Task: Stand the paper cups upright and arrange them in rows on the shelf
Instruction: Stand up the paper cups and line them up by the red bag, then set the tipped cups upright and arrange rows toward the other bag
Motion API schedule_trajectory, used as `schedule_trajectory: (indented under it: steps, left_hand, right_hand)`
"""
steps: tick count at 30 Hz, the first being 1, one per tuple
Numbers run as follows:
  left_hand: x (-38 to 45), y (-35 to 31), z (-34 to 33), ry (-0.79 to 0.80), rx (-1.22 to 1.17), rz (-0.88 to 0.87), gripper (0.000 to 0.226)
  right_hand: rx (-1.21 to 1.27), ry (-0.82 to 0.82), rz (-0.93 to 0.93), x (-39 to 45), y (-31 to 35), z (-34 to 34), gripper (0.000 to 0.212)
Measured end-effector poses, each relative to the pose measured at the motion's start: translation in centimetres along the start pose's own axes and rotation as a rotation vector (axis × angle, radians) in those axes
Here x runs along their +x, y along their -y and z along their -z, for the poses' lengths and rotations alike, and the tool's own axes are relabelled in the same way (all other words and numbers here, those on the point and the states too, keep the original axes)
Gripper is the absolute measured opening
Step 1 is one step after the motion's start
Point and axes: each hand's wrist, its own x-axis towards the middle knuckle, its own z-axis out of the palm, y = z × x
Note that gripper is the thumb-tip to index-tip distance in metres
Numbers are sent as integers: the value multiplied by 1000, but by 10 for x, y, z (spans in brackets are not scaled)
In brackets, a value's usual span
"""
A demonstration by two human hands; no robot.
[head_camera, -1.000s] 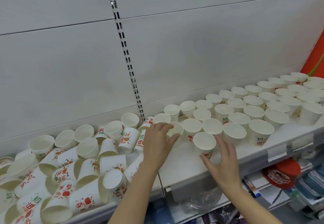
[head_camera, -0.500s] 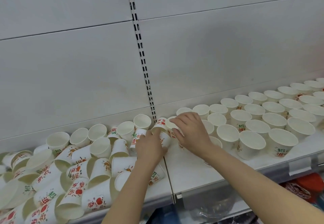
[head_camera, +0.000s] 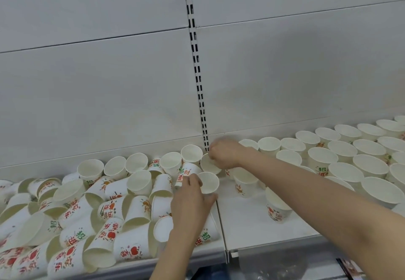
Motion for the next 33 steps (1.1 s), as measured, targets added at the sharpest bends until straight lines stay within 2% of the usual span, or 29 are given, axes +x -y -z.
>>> schedule_trajectory:
  steps: [4, 8, 12, 16, 20, 23, 26, 29, 31, 33]
  left_hand:
    - [-2, 0, 1, 13, -24, -12, 50]
    - [-8, -1, 14, 26, -24, -46, 62]
    - [-27, 4, 35, 139, 50, -108, 78]
    - [-46, 8, 40, 204, 137, -177, 84]
    - [-51, 3, 31, 236, 280, -211, 85]
    - [-51, 3, 25, 258, 308, -213, 77]
    - [-54, 7, 26, 147, 113, -162, 72]
    - [-59, 7, 28, -17, -228, -65, 69]
    - [-59, 2, 26, -30, -337, 7, 68]
    - [-59, -3, 26, -5, -388, 4, 71]
  right_hand:
    - [52, -137, -72, 0, -1, -4, 28]
    - [190, -276, -238, -1, -12, -7, 23]
    - [201, -250, -288, -3, -18, -17, 30]
    - [300, -267, -292, -4, -19, -24, 28]
    - [334, -459, -290, -15, -12, -19, 26]
    - [400, -609, -267, -43, 8, -15, 23]
    - [622, -741, -217, -92, 41, -21, 30]
    - [936, -732, -139, -139, 79, -29, 27]
    - [994, -775, -127, -154, 97, -36, 20]
    - [961, -830, -140, -156, 104, -44, 11]
